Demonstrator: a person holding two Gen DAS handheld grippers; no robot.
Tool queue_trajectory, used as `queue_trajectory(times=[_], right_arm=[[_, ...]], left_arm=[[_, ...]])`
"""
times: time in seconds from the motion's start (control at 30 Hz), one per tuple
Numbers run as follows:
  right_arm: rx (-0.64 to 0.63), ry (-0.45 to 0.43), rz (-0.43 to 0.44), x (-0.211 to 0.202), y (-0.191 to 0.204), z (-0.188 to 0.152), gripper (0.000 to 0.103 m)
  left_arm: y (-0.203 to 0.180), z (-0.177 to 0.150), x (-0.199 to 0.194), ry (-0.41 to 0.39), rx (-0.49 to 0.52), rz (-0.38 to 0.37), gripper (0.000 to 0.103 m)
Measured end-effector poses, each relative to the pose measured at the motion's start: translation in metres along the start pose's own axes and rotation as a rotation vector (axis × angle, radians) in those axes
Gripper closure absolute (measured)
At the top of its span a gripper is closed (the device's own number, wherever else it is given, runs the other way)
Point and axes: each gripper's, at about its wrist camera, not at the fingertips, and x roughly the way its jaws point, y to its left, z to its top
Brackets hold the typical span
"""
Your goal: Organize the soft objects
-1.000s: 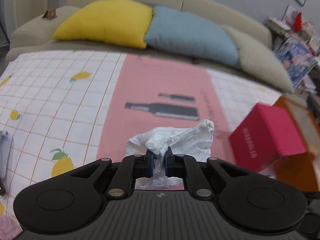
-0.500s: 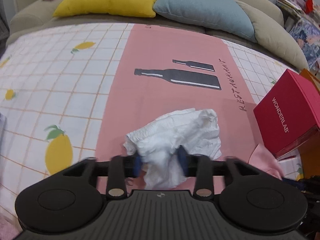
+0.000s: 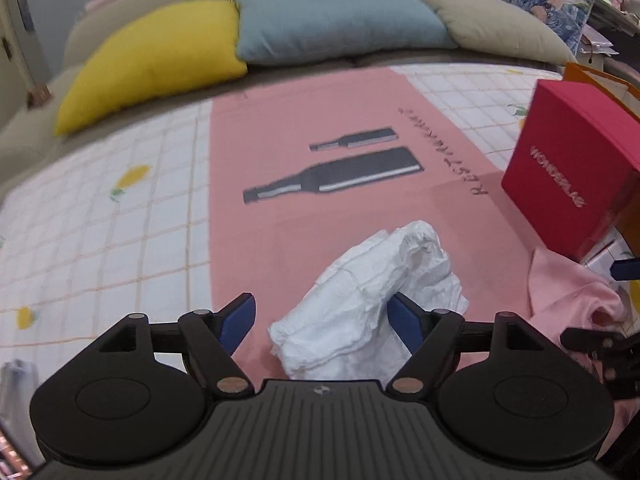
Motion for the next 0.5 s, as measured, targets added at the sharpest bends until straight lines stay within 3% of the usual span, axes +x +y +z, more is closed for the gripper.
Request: queue_trajectory(times=[0.37, 0.5], right_arm=[[0.026, 0.014, 0.036, 0.007, -0.005, -0.006, 0.013], [0.008, -0.002, 0.044, 0.003, 0.002, -0.007, 0.023]], left_arm=[[0.005, -0.004, 0.028, 0.043, -0.081, -0.099, 0.012], [-0.004, -0.005, 0.026, 0.034, -0.064, -0.089, 0.017]])
